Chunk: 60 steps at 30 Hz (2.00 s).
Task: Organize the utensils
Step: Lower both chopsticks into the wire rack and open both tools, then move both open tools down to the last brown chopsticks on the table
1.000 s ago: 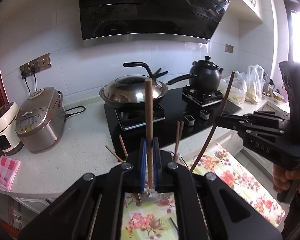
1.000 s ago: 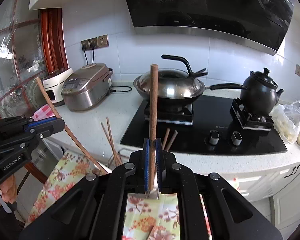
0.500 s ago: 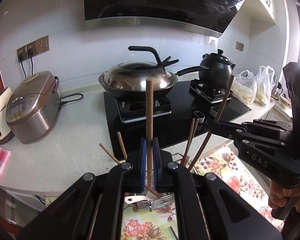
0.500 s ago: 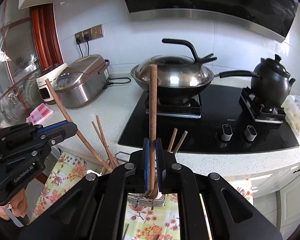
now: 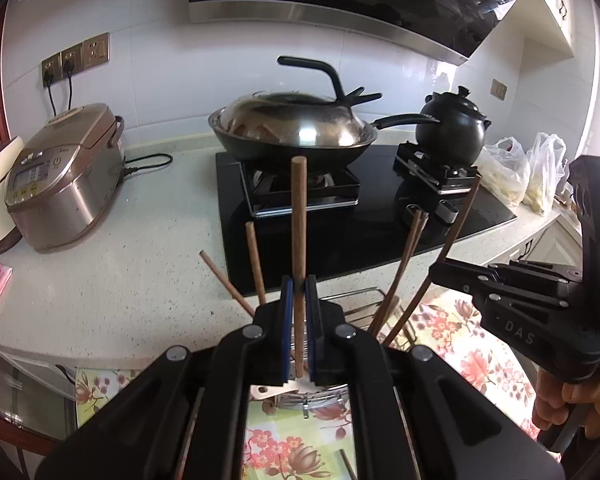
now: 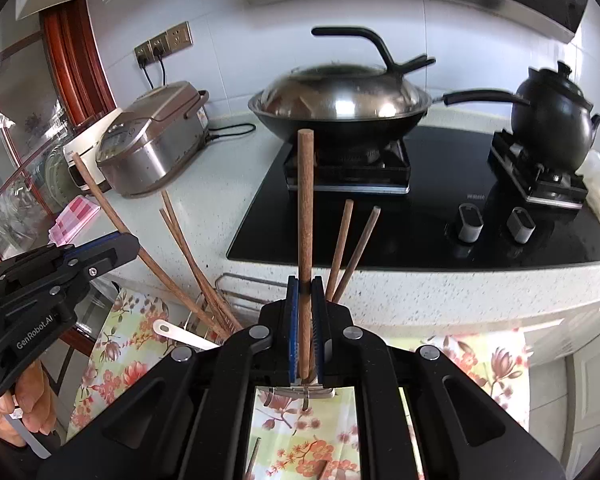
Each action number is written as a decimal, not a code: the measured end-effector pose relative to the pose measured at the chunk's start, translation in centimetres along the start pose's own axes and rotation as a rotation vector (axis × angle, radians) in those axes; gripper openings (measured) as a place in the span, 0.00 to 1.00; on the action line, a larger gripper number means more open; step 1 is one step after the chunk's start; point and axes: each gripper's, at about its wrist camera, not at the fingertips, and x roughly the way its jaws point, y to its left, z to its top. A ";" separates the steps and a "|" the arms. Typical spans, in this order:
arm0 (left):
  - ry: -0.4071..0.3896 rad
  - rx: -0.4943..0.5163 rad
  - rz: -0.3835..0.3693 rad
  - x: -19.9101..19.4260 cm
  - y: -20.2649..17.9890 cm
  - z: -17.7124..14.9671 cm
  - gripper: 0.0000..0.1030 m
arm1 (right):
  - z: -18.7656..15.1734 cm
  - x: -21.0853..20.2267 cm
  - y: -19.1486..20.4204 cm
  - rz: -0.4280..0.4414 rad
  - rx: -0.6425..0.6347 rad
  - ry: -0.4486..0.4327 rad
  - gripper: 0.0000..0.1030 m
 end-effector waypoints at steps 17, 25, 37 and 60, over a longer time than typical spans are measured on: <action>0.096 -0.019 0.020 3.1 1.3 -2.0 0.12 | -1.8 3.6 -0.8 -0.041 0.013 0.075 0.12; 0.056 -0.038 0.038 2.1 1.9 -2.0 0.41 | -2.0 0.8 -1.6 -0.097 -0.001 -0.018 0.48; 0.004 -0.079 0.006 -3.2 1.9 -10.6 0.42 | -13.8 -2.8 -5.2 -0.184 0.091 -0.060 0.57; 0.328 -0.003 -0.024 5.9 -7.2 -28.1 0.27 | -31.3 -1.9 -6.7 -0.202 0.214 0.112 0.63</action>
